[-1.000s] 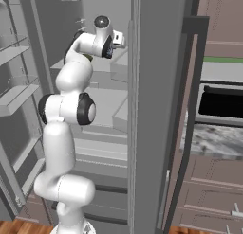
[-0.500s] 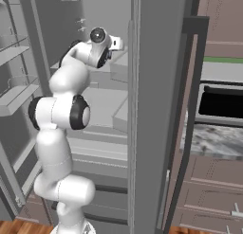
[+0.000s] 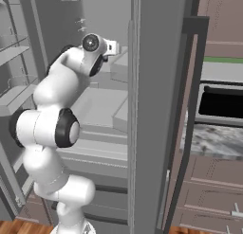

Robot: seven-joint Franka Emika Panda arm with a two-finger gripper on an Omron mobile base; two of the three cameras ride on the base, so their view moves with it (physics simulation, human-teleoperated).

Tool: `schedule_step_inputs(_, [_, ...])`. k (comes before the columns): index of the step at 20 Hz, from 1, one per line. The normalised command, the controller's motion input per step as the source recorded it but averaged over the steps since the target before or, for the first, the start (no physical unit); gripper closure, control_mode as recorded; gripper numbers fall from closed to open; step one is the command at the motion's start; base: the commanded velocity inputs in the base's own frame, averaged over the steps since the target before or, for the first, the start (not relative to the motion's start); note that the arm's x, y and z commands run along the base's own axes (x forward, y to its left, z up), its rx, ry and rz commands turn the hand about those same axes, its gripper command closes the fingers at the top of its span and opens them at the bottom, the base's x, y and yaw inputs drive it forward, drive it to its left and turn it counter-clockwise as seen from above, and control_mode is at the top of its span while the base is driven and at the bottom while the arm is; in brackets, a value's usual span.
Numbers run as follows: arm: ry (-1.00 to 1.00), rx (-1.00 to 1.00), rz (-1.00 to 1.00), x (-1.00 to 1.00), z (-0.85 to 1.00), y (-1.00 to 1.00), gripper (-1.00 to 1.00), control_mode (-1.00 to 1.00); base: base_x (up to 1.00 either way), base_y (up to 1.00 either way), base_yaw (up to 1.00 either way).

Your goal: Move the kiwi and jam from the top shelf to the second highest shelf to make space. Then, place the pitcher from the counter on the cleared top shelf.

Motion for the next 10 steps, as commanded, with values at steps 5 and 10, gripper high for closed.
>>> schedule_step_inputs(5, [-0.01,0.00,0.00,-1.00,0.13,0.00,1.00,-1.00,0.00,0.00,0.00])
schedule_step_inputs(10, [-0.10,0.00,0.00,-1.00,-0.03,0.02,1.00,-1.00,0.00,0.00,0.00])
